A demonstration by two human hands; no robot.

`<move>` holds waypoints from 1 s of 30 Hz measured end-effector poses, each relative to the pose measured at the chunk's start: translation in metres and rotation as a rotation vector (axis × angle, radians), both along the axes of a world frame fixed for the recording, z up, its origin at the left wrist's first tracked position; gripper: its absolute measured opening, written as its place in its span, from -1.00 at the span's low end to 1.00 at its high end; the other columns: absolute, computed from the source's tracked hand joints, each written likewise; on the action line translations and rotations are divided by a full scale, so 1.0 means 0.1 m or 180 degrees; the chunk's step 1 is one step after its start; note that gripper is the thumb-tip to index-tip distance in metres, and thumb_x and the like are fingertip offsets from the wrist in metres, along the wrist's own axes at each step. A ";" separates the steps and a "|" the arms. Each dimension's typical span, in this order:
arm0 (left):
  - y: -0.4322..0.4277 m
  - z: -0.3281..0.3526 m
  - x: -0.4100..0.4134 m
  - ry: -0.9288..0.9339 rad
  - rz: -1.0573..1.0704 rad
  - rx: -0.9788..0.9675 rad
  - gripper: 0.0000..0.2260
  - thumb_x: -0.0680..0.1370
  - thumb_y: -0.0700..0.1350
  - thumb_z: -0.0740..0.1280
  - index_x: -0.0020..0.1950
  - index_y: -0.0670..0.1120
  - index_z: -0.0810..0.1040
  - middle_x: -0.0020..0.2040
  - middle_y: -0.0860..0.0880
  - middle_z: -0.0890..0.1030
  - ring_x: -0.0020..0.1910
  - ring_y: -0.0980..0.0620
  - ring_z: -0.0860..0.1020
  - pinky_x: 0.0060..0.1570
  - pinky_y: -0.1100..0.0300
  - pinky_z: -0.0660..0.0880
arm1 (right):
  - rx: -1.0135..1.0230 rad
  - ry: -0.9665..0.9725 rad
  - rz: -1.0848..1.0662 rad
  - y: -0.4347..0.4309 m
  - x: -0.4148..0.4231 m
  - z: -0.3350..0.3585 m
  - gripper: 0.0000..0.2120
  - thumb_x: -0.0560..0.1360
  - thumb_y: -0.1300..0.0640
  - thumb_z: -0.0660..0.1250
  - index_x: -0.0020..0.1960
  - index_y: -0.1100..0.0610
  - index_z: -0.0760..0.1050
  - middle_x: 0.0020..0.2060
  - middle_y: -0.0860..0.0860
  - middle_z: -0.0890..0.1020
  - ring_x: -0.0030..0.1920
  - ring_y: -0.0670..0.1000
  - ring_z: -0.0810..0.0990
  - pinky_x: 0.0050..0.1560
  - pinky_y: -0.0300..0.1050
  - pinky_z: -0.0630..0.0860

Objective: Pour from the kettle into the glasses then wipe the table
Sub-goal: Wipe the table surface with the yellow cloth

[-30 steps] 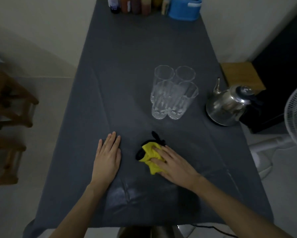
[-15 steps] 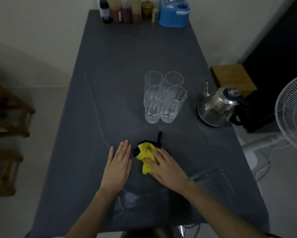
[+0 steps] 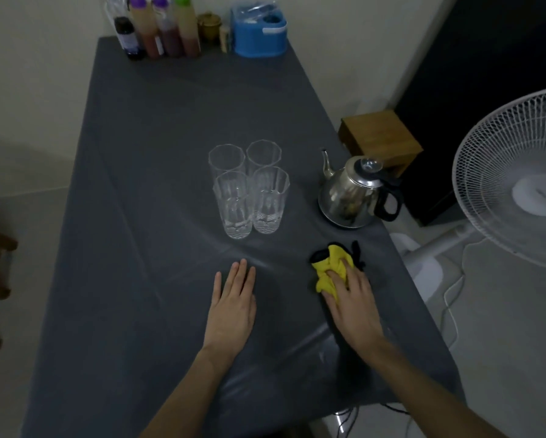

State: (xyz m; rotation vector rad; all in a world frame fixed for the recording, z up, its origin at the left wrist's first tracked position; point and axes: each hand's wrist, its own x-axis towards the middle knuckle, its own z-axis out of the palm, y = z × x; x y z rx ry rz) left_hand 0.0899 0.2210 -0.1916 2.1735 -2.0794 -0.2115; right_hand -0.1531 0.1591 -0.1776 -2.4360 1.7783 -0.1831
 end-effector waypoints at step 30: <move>0.02 0.36 0.03 -0.0194 0.0010 0.0874 -0.45 0.55 0.03 -0.10 0.41 -0.17 0.39 0.43 -0.12 0.39 0.39 -0.07 0.40 0.31 -0.01 0.35 | 0.0316 0.0512 0.0683 0.16 -0.73 0.43 -0.50 0.54 -0.32 0.01 0.24 -0.08 0.51 0.33 0.10 0.49 0.28 0.19 0.50 0.28 0.12 0.44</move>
